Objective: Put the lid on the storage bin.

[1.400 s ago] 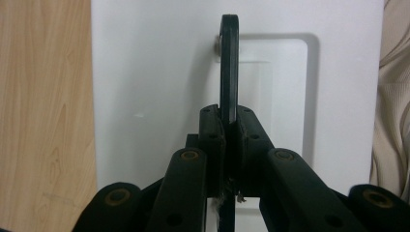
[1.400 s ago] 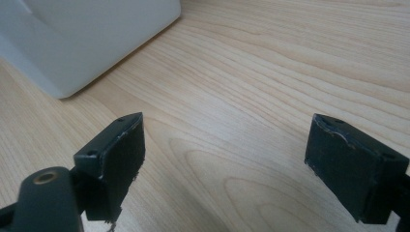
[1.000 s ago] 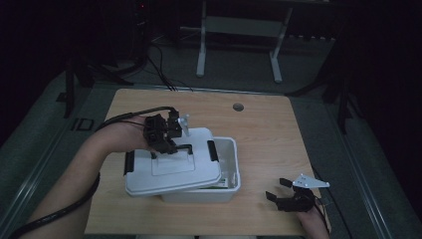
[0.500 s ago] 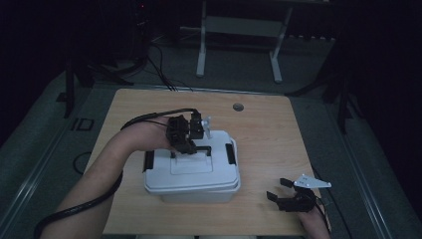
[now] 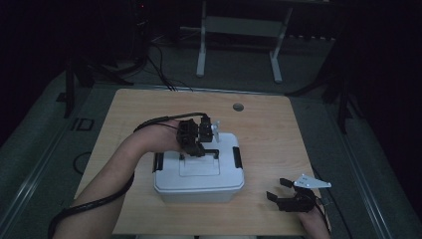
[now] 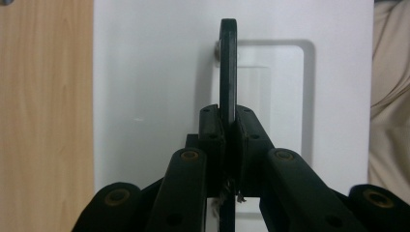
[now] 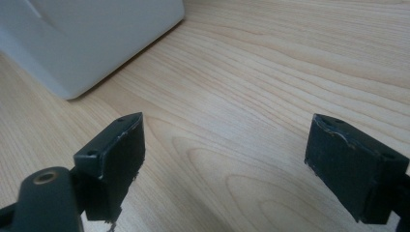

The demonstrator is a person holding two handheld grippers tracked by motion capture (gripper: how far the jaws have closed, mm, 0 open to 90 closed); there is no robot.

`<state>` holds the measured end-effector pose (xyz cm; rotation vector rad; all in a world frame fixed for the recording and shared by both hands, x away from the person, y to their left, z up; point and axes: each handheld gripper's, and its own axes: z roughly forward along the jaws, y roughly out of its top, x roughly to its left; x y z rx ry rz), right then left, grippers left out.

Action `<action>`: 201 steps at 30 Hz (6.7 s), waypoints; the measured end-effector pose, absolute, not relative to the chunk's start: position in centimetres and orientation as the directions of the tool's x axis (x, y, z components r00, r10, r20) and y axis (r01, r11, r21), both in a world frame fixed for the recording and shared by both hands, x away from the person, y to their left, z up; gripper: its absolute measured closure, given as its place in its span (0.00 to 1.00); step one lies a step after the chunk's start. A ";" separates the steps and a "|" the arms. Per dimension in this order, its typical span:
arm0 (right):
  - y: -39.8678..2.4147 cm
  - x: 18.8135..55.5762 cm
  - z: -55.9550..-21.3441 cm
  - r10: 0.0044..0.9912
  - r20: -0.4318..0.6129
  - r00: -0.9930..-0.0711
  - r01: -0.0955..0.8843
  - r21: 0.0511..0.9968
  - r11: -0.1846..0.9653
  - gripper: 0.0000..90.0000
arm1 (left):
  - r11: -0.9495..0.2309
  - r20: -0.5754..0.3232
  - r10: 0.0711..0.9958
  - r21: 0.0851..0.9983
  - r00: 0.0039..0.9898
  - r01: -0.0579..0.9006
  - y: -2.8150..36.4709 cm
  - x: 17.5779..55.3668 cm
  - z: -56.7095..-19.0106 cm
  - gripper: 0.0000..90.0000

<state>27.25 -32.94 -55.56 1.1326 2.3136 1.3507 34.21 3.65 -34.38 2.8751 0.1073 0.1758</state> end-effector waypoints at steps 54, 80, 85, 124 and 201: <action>-32.8 27.3 -55.6 0.717 0.173 -0.675 0.509 0.812 0.284 0.16 | -0.820 0.095 0.383 0.494 0.919 0.290 12.0 34.7 -37.9 0.16; -32.6 27.3 -55.6 0.724 0.169 -0.669 0.513 0.810 0.285 0.16 | -0.735 0.038 0.489 0.557 0.872 0.387 19.2 32.7 -39.4 0.16; -32.7 27.3 -55.6 0.723 0.169 -0.669 0.512 0.810 0.285 0.16 | -0.703 0.036 0.514 0.590 0.857 0.397 21.0 31.9 -40.3 0.16; -32.5 27.3 -55.7 0.723 0.166 -0.671 0.514 0.807 0.292 0.16 | -0.557 -0.114 0.644 0.608 0.757 0.565 27.3 28.6 -53.4 0.16; -33.1 27.6 -55.6 0.910 0.105 -0.401 0.553 0.819 0.149 0.15 | -0.210 0.111 0.970 0.831 0.216 0.515 27.9 25.2 -56.1 0.02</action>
